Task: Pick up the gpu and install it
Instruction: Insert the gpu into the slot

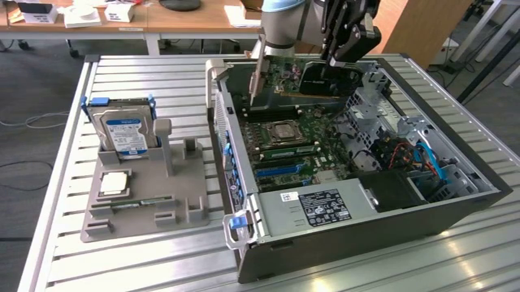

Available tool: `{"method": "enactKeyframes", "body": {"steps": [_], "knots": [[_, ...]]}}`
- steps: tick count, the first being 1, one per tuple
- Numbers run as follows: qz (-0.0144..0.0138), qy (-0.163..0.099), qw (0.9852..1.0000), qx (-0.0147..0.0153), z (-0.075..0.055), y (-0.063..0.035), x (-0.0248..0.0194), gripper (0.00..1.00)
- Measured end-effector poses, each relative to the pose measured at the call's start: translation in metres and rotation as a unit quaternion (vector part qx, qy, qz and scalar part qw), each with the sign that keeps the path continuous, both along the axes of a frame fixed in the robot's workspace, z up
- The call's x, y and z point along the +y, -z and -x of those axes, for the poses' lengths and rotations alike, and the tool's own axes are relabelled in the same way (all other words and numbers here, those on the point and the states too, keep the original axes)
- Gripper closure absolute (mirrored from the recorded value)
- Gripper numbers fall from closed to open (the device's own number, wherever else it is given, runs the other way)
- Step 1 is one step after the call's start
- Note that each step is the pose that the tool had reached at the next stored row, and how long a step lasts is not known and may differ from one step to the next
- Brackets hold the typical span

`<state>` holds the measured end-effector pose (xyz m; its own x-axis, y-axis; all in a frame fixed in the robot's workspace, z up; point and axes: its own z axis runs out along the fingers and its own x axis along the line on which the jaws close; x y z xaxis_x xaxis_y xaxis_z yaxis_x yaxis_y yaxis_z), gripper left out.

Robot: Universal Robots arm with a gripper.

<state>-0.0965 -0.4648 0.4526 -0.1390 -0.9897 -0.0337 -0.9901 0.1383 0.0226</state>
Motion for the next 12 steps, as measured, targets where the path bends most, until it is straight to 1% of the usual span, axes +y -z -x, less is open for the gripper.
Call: {"method": "enactKeyframes", "body": {"steps": [6, 12], "knots": [[-0.0003, -0.01, 1.0, 0.0, -0.0001, 0.0001, 0.0, 0.73], [-0.0004, -0.01, 1.0, -0.0016, -0.0001, 0.0098, 0.0, 0.73]]}}
